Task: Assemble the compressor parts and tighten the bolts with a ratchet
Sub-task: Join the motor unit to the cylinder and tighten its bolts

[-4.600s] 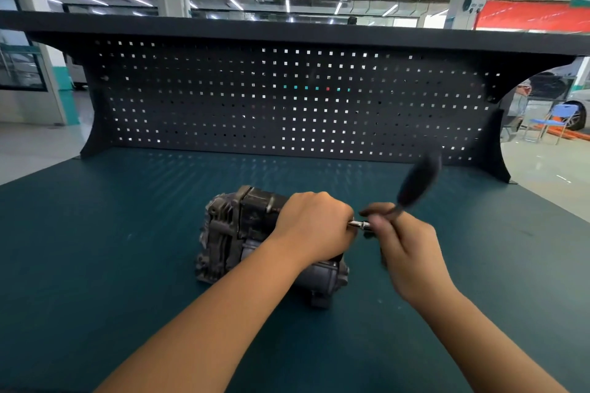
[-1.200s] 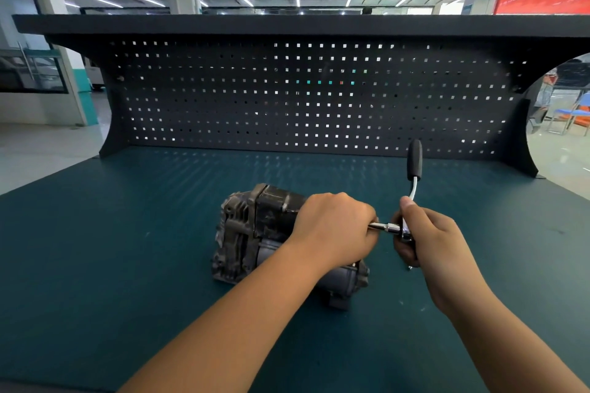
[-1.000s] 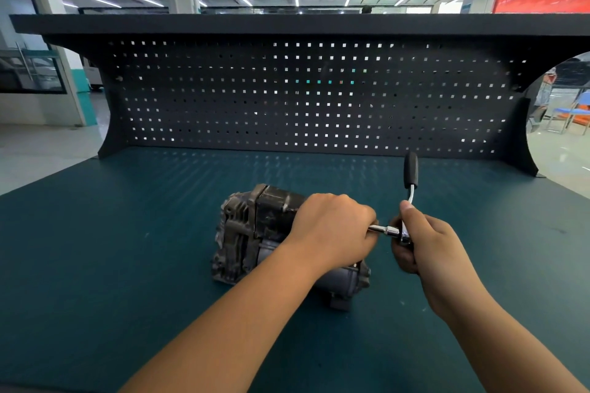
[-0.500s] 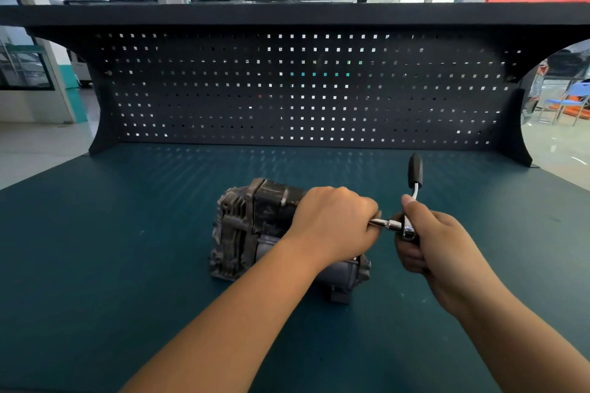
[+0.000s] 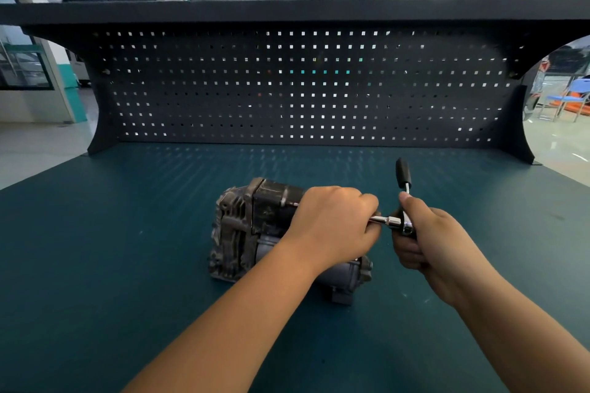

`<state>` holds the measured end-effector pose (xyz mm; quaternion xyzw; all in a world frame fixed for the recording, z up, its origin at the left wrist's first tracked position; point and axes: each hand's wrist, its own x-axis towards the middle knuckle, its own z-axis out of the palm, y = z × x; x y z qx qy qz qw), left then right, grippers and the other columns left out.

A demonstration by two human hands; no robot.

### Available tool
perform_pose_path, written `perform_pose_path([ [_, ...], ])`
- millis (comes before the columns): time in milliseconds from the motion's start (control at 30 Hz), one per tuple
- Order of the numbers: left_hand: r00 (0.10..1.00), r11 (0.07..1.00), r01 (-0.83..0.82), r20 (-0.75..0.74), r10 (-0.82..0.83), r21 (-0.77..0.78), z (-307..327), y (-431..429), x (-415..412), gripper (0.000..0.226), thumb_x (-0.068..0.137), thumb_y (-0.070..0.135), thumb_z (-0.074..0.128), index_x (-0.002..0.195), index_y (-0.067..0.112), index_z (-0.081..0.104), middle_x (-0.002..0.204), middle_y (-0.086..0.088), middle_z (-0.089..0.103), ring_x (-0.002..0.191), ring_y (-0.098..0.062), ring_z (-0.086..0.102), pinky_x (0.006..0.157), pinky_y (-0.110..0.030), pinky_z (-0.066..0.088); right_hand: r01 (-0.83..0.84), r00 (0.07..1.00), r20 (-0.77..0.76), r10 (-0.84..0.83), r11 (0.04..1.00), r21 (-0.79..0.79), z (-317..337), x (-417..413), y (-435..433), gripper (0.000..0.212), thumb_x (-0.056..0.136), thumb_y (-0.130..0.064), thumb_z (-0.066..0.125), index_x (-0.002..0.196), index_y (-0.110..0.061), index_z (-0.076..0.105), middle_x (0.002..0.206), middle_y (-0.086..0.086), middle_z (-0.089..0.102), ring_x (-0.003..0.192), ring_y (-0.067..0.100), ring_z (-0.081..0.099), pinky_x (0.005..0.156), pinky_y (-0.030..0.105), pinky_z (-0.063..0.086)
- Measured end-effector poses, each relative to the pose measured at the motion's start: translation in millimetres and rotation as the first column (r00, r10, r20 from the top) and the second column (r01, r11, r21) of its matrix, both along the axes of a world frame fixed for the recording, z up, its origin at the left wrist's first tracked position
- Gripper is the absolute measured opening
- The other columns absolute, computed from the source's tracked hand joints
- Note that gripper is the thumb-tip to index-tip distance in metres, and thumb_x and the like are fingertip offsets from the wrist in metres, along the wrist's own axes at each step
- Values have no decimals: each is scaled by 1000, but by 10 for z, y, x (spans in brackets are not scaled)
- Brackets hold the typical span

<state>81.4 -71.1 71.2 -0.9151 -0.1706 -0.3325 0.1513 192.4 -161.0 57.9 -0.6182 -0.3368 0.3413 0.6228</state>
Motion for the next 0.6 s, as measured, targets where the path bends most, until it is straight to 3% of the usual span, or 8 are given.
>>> perform_pose_path([
  [67,1000,1000,-20,20,20,19,0,-26,-18,33,61,27,74,53,18,43,46,4,49,41,-19,47,42,-17,12,-25,999,-24,24,999,-22,-5,6,9,38,98,-34,37,65,-18,30,45,-3,20,39,12,13,36,21,15],
  [200,996,999,-3,91,0,36,-69,-47,-7,23,57,22,73,56,16,52,48,4,48,43,-17,45,44,-20,23,-55,998,15,56,998,-39,2,24,13,36,98,-35,36,67,-18,30,45,-3,20,40,12,13,37,22,15],
  [367,992,997,72,100,-72,4,-90,-84,63,19,57,16,75,60,14,56,49,1,51,42,-21,49,46,-22,32,-24,963,269,14,999,33,-23,28,-5,39,97,-35,39,65,-13,36,49,-6,27,43,10,21,42,22,21],
  [500,999,1000,13,47,-12,-25,-52,-73,127,19,59,21,78,61,15,60,51,1,56,43,-21,55,43,-21,34,-54,845,530,-69,976,213,-71,80,-50,36,90,-47,38,76,-16,50,57,-15,46,52,1,40,50,9,35],
  [600,1000,997,1,26,1,-72,-12,-60,142,16,66,21,73,64,11,60,56,-4,59,48,-28,57,46,-24,27,-133,619,774,-134,953,272,-118,167,-91,17,96,-39,45,86,-27,51,76,-15,57,71,2,50,65,7,38],
])
